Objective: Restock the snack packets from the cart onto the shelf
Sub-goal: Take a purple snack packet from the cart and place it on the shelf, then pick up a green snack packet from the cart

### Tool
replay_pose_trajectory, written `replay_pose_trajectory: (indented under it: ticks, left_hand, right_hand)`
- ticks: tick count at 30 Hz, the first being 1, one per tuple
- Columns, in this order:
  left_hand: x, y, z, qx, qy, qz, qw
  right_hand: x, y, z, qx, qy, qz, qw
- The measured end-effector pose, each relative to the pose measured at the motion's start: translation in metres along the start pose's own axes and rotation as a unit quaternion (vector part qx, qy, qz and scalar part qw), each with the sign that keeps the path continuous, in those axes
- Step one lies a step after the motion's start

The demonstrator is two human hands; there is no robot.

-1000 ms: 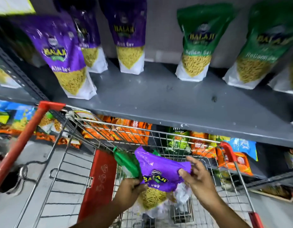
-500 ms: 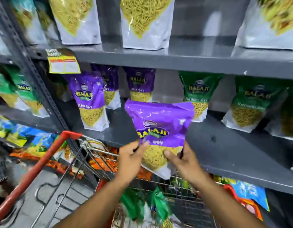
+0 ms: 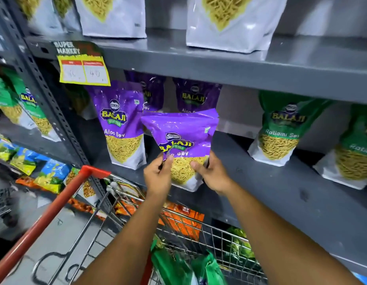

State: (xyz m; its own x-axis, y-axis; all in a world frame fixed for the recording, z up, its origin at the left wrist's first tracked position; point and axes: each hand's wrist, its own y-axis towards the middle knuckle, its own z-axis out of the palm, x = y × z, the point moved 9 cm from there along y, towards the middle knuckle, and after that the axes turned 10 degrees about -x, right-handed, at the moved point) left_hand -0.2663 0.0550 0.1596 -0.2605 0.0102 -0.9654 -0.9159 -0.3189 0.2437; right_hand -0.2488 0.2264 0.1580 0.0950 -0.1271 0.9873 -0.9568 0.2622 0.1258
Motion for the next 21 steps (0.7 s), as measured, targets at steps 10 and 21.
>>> replay_pose_trajectory:
  ticks: [10, 21]
  left_hand:
    - [0.04, -0.023, -0.048, 0.001, 0.039, -0.091, 0.995]
    - [0.214, -0.189, -0.183, 0.29, 0.468, -0.251, 0.796]
  right_hand:
    - [-0.022, -0.029, -0.022, -0.05, 0.065, 0.062, 0.995]
    - [-0.244, -0.277, -0.031, 0.111, -0.239, 0.307, 0.914]
